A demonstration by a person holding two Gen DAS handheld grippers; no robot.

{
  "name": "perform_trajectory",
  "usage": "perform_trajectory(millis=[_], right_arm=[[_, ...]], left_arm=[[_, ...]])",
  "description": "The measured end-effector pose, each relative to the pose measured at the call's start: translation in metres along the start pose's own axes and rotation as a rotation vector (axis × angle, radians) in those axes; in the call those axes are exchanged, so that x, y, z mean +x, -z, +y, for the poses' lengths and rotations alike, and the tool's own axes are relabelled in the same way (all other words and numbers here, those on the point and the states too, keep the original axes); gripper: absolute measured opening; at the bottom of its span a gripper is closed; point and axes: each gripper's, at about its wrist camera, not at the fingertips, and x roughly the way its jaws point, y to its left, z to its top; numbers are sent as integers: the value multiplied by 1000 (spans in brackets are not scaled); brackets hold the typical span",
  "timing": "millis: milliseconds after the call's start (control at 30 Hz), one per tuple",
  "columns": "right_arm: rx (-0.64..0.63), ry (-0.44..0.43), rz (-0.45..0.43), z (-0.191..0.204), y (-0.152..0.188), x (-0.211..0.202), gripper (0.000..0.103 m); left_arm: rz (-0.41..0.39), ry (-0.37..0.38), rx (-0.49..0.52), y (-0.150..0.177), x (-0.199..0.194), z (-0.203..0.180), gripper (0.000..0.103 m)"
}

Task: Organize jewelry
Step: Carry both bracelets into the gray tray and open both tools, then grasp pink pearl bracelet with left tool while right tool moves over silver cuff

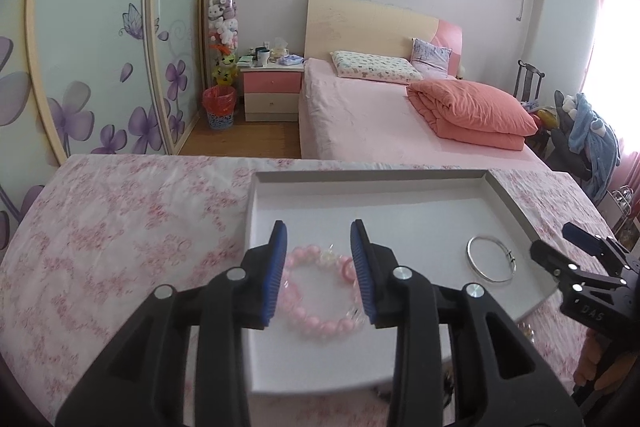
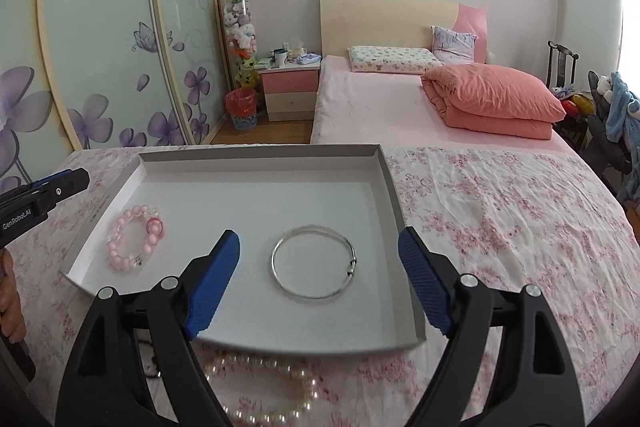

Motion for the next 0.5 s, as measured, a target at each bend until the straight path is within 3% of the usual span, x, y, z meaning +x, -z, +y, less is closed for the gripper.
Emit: perform_trajectory(millis=[333, 500], right_arm=[[21, -18, 36, 1, 41, -42, 81], [31, -22, 109, 5, 71, -52, 81]], left_arm=[[21, 2, 1, 40, -41, 11, 38], [49, 16, -1, 67, -58, 15, 41]])
